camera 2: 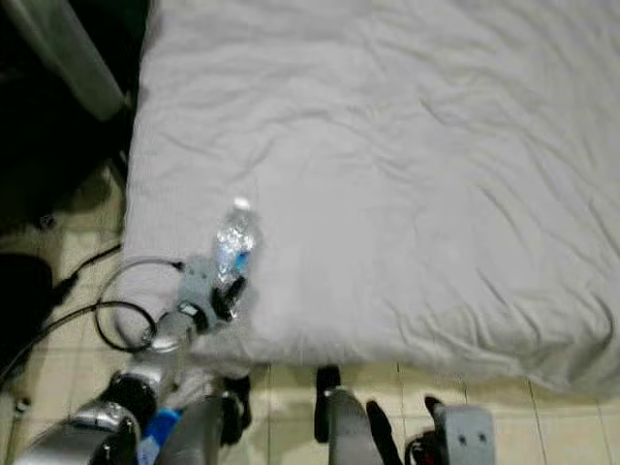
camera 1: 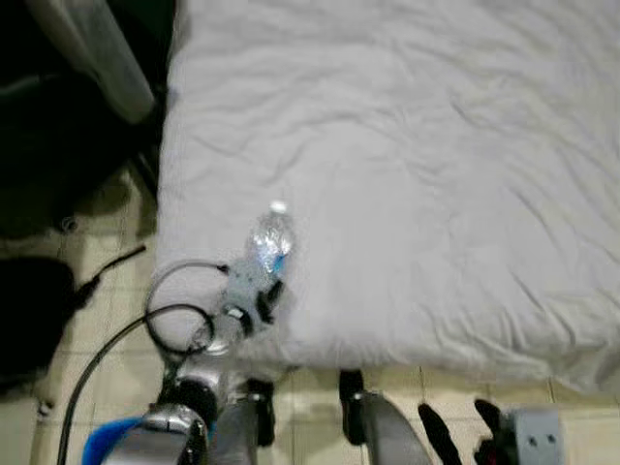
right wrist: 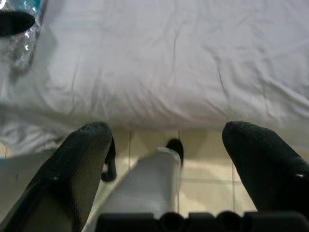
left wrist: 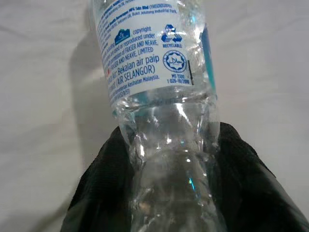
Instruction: Clean up the room
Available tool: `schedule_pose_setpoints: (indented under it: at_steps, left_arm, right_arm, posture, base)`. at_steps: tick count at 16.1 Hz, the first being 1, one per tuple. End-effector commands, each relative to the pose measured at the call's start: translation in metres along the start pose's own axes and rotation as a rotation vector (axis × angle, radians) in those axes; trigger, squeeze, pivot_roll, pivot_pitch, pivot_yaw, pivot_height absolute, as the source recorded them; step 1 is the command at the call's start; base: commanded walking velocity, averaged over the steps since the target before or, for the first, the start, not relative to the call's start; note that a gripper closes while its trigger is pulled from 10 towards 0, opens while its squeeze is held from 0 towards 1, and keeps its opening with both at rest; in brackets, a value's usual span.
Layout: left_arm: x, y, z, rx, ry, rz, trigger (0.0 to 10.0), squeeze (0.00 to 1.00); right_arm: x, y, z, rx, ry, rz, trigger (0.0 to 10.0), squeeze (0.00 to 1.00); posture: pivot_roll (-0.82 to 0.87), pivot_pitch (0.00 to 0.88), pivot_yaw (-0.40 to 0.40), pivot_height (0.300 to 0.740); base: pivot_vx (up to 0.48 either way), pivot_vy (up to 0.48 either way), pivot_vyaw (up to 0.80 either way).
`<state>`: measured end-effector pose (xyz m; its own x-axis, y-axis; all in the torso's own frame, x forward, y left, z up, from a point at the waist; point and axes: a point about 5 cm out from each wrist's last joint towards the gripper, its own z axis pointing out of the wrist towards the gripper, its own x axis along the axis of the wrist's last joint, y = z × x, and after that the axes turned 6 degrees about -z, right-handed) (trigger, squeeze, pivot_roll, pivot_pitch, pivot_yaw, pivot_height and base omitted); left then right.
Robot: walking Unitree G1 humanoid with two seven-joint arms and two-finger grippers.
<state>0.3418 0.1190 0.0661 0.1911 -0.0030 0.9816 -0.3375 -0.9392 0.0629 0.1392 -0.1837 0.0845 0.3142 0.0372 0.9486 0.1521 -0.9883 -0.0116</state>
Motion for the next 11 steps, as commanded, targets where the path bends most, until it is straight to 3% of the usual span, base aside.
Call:
schedule_pose_setpoints:
  at_steps: [1,5,9,11]
  left_arm:
    - [-0.006,0.011,-0.007,-0.042,0.046,-0.051,10.0,0.00]
    - [-0.008,0.041,-0.031,-0.067,0.127,-0.097,10.0,0.00]
    - [-0.012,0.049,-0.039,-0.051,0.128,-0.098,10.0,0.00]
    - [-0.019,0.047,-0.041,0.018,0.102,-0.061,10.0,0.00]
  right_arm:
    - [-0.016,0.003,0.007,-0.027,-0.045,0.019,10.0,0.00]
    - [-0.016,0.016,0.036,-0.065,-0.005,0.052,10.0,0.00]
    - [-0.017,0.025,0.052,-0.089,0.006,0.056,10.0,0.00]
    - [-0.016,0.035,0.067,-0.109,0.023,0.053,10.0,0.00]
  posture:
    - [-0.17,0.338,0.057,0.740]
    - [-0.12,0.214,0.080,0.740]
    - [-0.10,0.124,0.085,0.740]
    - [-0.09,0.072,0.079,0.740]
  base:
    - [0.000,0.000,0.00]
    - [0.000,0.000,0.00]
    - [0.000,0.000,0.45]
    - [0.000,0.000,0.57]
